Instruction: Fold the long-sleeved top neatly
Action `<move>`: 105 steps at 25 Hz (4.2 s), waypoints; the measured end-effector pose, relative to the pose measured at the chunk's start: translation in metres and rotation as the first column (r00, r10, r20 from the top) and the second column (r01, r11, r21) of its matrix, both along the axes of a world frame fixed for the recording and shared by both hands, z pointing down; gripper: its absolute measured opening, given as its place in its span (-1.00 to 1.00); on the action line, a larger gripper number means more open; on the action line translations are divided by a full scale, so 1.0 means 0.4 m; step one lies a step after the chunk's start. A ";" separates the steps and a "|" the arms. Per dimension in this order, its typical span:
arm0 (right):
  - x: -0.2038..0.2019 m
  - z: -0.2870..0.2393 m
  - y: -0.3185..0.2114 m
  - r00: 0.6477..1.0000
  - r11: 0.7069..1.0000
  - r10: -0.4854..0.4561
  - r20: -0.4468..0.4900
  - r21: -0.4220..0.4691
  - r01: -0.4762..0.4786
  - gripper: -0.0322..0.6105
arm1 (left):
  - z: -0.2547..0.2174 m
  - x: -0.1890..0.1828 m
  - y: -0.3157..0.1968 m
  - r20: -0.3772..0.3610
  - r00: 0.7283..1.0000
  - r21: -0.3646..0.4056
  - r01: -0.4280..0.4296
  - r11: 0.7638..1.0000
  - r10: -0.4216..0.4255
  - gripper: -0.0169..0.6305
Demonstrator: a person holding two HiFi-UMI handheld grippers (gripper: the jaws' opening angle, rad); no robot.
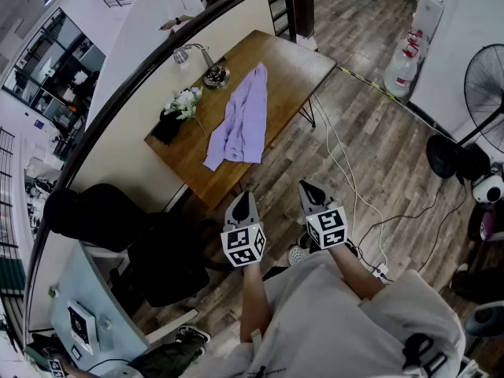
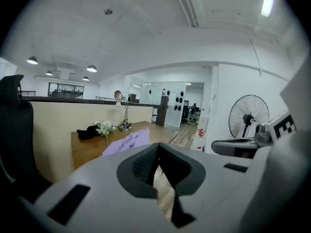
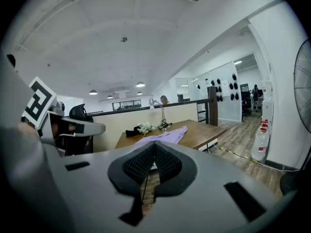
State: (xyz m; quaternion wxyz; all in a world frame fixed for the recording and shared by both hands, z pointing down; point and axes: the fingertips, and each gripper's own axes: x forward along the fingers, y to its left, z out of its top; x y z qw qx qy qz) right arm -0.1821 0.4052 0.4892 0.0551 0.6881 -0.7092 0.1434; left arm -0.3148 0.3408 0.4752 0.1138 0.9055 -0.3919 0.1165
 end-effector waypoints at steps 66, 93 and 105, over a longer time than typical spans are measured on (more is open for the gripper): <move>0.450 0.027 -0.355 0.993 0.995 -0.084 0.083 -0.045 0.088 -0.18 | -0.017 0.432 -0.357 -0.041 0.999 0.007 -0.002 1.000 0.002 -0.47; 0.576 -0.128 -0.757 0.980 0.976 -0.195 -0.032 0.087 0.197 -0.26 | -0.257 0.581 -0.683 -0.071 0.989 0.165 0.138 0.977 -0.128 -0.52; 0.648 -0.200 -1.037 0.989 0.986 -0.145 -0.003 0.081 0.145 -0.34 | -0.316 0.635 -0.983 -0.133 0.990 0.169 0.079 0.982 -0.057 -0.54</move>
